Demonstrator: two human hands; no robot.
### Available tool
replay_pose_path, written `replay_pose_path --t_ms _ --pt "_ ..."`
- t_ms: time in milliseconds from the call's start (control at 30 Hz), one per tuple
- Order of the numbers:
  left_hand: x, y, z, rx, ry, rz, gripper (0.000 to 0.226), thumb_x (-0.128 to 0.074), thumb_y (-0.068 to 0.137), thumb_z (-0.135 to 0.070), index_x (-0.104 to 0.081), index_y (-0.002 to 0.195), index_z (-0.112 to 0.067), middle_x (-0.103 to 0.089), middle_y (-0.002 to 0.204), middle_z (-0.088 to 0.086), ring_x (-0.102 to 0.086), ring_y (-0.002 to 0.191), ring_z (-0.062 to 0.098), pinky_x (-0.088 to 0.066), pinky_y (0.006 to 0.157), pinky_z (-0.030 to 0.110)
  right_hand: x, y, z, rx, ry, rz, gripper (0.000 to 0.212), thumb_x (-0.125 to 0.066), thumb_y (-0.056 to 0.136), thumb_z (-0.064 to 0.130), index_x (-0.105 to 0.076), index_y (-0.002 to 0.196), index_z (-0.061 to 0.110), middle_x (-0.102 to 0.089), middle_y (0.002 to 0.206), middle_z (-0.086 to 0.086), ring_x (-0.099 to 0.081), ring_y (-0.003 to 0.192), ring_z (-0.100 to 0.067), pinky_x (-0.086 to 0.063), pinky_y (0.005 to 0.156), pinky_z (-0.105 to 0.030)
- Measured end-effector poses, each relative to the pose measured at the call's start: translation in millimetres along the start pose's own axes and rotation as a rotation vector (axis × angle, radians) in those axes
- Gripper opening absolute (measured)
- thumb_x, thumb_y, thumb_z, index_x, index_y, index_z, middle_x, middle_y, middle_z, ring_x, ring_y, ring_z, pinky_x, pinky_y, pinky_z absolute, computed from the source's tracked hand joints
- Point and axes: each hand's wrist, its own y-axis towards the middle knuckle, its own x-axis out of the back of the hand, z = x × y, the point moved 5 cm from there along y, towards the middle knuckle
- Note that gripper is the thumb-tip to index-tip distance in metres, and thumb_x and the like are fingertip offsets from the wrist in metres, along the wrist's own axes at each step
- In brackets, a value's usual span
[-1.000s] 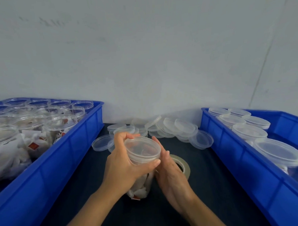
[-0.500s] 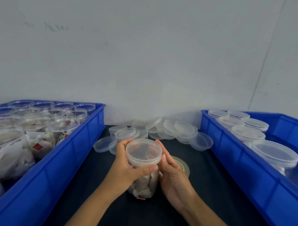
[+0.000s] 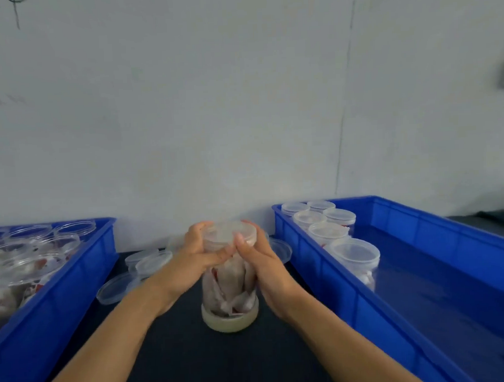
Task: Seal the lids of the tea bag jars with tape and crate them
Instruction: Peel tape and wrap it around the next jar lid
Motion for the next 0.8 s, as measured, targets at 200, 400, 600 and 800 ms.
replay_pose_path --t_ms 200,400,600,800 --pt "-57 36 -71 -0.143 0.093 0.043 0.09 -0.063 0.062 -0.06 -0.029 0.136 -0.022 -0.044 0.135 0.001 -0.055 0.107 0.008 -0.051 0.076 0.01 60 -4 66 0.09 -0.07 -0.145 0.085 -0.057 0.069 0.06 -0.039 0.139 0.014 -0.06 0.129 -0.012 -0.058 0.121 -0.023 -0.042 0.108 -0.043" --pt "-116 80 -117 -0.315 0.193 0.0 0.072 -0.067 0.079 -0.049 -0.037 0.137 -0.02 -0.048 0.121 -0.008 -0.049 0.094 -0.004 -0.042 0.063 0.004 131 -12 126 0.194 -0.306 -0.21 0.088 -0.058 0.067 0.058 -0.034 0.139 0.014 -0.063 0.106 -0.003 -0.066 0.083 -0.003 -0.052 0.069 -0.02" --pt "-184 134 -108 -0.325 0.283 0.043 0.06 -0.081 0.076 -0.021 -0.047 0.125 -0.015 -0.056 0.11 -0.007 -0.057 0.095 0.011 -0.047 0.074 0.012 213 -3 129 0.071 -0.465 -0.251 0.087 -0.076 0.079 0.011 -0.022 0.146 0.018 -0.047 0.131 -0.002 -0.054 0.111 -0.014 -0.051 0.073 -0.013" --pt "-236 174 -58 -0.286 0.327 0.007 0.033 -0.079 0.077 -0.022 -0.052 0.095 -0.015 -0.061 0.092 -0.003 -0.059 0.083 0.016 -0.047 0.068 0.02 266 6 91 0.025 -0.575 -0.378 0.06 -0.078 0.075 0.002 -0.043 0.122 0.016 -0.057 0.106 -0.001 -0.059 0.084 -0.002 -0.048 0.059 -0.008"
